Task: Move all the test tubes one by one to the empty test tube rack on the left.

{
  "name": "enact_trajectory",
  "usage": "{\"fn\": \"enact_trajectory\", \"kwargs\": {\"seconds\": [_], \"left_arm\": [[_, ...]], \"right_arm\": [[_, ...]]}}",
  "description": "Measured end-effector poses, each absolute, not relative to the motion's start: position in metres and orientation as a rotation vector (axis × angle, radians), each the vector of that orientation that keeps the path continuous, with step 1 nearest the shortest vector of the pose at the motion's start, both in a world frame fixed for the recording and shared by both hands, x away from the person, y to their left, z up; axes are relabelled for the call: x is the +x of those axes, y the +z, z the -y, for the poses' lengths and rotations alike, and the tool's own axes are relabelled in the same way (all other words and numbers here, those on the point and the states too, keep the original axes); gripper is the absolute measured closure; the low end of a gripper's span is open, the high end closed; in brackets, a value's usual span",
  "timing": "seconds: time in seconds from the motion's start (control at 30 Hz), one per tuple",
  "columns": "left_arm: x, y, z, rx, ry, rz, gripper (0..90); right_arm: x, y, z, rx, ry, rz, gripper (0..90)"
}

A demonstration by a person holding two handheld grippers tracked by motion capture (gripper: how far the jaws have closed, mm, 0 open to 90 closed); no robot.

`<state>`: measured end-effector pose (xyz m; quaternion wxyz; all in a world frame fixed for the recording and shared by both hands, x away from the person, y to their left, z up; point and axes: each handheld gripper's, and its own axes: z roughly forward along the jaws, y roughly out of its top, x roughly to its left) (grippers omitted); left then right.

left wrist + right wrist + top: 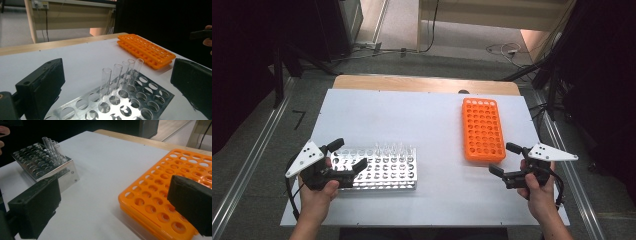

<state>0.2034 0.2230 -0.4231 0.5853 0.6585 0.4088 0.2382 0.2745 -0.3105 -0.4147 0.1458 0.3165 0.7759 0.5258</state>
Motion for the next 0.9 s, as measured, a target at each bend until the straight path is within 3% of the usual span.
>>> {"fn": "enact_trajectory", "kwargs": {"seconds": [0.63, 0.9], "left_arm": [[0.183, -0.447, -0.244, 1.537, 0.582, -0.967, 0.0], [0.185, -0.455, -0.249, 1.525, 0.588, -0.984, 0.0]], "right_arm": [[0.265, -0.450, 0.378, 1.068, 1.479, -2.125, 0.0], [0.267, -0.457, 0.385, 1.088, 1.477, -2.086, 0.0]]}}
